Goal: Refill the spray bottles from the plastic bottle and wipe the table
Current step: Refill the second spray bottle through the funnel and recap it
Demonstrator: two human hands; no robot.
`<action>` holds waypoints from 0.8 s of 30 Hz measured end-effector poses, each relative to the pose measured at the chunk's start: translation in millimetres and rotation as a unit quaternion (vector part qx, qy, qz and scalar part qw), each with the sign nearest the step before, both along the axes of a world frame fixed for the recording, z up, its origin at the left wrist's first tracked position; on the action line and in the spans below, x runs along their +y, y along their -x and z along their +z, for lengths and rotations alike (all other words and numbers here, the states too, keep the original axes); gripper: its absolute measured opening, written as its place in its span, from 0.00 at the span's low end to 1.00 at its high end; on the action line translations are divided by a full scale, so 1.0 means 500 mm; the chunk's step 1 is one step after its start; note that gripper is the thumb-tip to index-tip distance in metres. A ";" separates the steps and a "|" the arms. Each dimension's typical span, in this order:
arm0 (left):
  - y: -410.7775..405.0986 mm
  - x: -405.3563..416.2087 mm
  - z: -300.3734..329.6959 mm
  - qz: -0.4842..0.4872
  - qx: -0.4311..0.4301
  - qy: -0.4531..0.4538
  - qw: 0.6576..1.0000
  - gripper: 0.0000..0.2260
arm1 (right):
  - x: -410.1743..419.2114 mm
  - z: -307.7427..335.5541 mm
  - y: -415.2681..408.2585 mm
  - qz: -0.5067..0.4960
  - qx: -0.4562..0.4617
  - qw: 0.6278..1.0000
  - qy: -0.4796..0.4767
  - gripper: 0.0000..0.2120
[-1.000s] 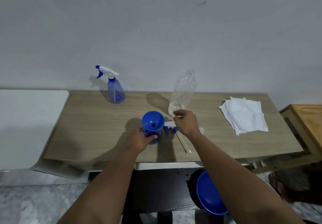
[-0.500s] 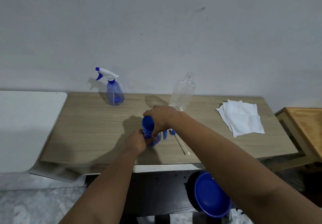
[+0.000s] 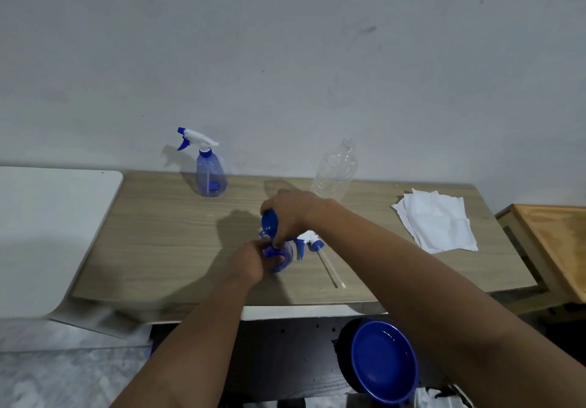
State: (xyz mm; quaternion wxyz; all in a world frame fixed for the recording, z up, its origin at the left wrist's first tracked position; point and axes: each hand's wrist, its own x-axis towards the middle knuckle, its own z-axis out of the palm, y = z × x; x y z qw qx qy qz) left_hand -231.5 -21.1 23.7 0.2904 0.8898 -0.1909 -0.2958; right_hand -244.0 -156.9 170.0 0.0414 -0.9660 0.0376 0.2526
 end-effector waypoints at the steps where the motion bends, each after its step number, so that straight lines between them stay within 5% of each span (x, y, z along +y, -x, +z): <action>1: -0.005 0.002 -0.007 -0.006 -0.006 0.015 1.000 0.21 | -0.008 0.018 -0.003 -0.021 -0.011 0.999 -0.023 0.37; 6: -0.015 0.005 0.004 -0.045 -0.016 0.002 0.999 0.20 | -0.071 0.051 -0.012 -0.190 -0.097 0.964 -0.161 0.36; 12: -0.016 0.021 0.007 -0.024 0.003 0.041 0.999 0.11 | -0.093 -0.114 0.003 -0.391 -0.193 0.849 -0.298 0.37; 17: -0.033 0.041 -0.039 -0.005 0.005 0.071 0.997 0.12 | -0.079 -0.246 0.010 -0.447 -0.222 0.804 -0.323 0.35; 24: -0.037 0.037 -0.038 -0.022 -0.011 0.080 0.996 0.18 | -0.064 -0.332 -0.007 -0.450 -0.248 0.788 -0.340 0.31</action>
